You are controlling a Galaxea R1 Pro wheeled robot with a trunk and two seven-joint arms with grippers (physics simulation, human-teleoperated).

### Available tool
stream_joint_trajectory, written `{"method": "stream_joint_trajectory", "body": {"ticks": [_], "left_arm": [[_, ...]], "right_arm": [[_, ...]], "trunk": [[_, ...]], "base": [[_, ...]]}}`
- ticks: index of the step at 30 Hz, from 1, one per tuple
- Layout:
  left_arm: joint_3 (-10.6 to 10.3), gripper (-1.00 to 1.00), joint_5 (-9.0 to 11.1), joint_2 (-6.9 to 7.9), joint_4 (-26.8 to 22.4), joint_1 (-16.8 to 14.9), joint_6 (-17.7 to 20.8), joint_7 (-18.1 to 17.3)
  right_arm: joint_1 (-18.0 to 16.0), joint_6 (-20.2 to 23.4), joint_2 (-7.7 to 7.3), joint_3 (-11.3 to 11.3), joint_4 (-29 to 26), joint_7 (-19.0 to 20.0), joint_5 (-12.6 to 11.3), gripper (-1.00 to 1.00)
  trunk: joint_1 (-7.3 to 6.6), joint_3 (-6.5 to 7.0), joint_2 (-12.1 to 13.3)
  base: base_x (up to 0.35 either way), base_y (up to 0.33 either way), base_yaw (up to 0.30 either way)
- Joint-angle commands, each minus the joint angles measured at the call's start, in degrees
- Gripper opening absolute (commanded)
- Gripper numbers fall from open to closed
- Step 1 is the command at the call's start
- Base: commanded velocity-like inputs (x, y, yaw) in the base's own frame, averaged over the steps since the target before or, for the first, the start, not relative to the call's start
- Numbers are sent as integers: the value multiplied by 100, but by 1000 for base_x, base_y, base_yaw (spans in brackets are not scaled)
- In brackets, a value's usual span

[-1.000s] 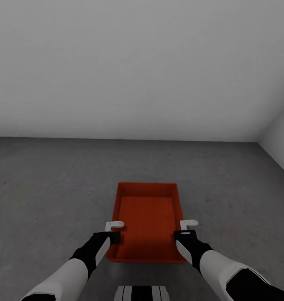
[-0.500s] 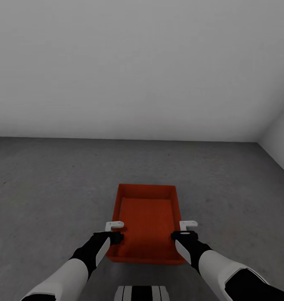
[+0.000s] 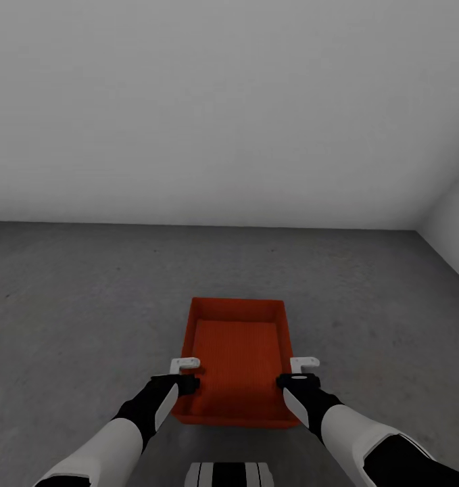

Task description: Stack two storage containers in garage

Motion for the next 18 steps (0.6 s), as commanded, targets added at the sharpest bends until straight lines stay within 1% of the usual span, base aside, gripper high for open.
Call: {"method": "stream_joint_trajectory", "body": {"ticks": [1,11,18], "left_arm": [[3,100,35,-3,-12,0,31,27],[12,100,35,5,-11,0,65,26],[12,100,35,5,-6,0,66,27]], "right_arm": [[-1,45,-2,48,-12,-34,-26,100],[-1,45,-2,48,-12,-34,-25,100],[-1,43,-2,48,-12,-41,-25,100]], "trunk": [[-1,-4,-2],[-27,217,12],[-181,343,293]], "base": [[0,0,0],[0,0,0],[0,0,0]]}}
